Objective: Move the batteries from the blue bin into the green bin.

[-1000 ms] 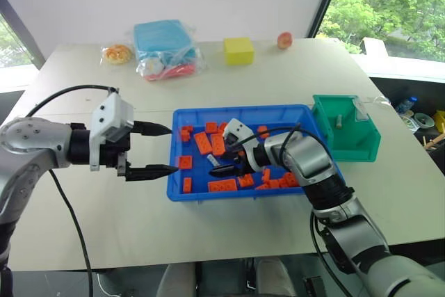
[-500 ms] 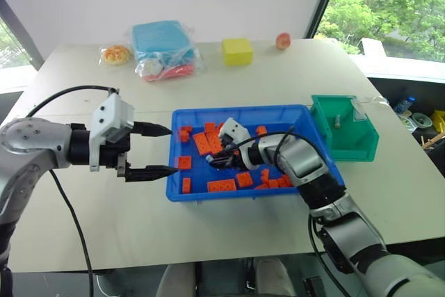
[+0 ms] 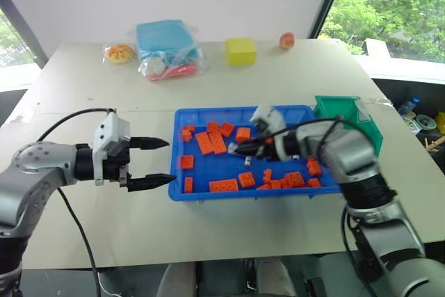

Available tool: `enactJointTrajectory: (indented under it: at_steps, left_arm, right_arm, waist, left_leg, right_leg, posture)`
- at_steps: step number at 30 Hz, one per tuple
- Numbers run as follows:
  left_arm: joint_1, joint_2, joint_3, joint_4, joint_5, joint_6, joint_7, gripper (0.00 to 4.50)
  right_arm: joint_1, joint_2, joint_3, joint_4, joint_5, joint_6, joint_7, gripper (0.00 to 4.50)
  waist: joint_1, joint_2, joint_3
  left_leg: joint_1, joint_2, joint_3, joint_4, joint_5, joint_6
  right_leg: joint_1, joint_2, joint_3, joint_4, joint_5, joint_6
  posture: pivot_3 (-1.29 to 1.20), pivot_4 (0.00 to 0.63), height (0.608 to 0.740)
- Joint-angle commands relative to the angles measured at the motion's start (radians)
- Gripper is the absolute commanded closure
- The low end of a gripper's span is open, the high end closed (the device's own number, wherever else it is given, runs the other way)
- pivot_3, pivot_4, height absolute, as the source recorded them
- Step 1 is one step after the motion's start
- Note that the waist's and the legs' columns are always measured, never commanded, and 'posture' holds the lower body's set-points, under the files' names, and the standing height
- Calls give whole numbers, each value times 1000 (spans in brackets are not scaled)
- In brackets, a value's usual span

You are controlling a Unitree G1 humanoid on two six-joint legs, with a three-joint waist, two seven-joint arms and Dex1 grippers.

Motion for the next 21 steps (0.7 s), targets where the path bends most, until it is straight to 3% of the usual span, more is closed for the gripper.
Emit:
enactJointTrajectory:
  at_steps: [1,5,8,11,18,21]
  left_arm:
    - [4,-1,18,17,26,-33,8,0]
    - [-4,-14,7,26,26,-41,6,0]
    - [-29,-28,-7,42,34,-44,10,0]
    - [-60,-42,-21,59,48,-53,8,0]
    - [-110,-59,-38,61,45,-41,14,0]
    - [-108,-56,-33,48,38,-33,18,0]
  right_arm:
    - [-2,-99,-203,29,21,-1,-64,4395]
    - [90,-233,-302,128,-20,-111,-103,4395]
    - [108,-236,-375,200,-13,-142,-169,4395]
    - [145,-241,-368,208,-15,-181,-182,4395]
    - [99,-229,-335,279,-60,-321,-271,976]
    - [65,-221,-303,211,-6,-350,-191,976]
  waist:
    - [6,0,0]
    - [23,-1,-1]
    - [22,0,0]
    - [20,1,0]
    - [21,1,0]
    - [18,2,0]
  left_leg:
    - [0,0,0,0,0,0]
    - [0,0,1,0,-1,0]
    - [0,1,5,0,-1,0]
    - [0,6,12,0,0,2]
    - [1,11,22,0,1,4]
    - [1,11,24,0,0,4]
  right_leg:
    - [0,0,0,0,-1,-1]
    - [1,0,0,-3,-2,-3]
    - [1,0,0,-6,-1,-4]
    - [3,1,-1,-5,0,-4]
    - [0,1,-1,-6,2,-4]
    - [-1,0,-1,-6,2,-4]
  posture:
    - [0,150,704]
    - [0,150,704]
    - [0,150,704]
    - [0,150,704]
    - [0,150,704]
    - [0,150,704]
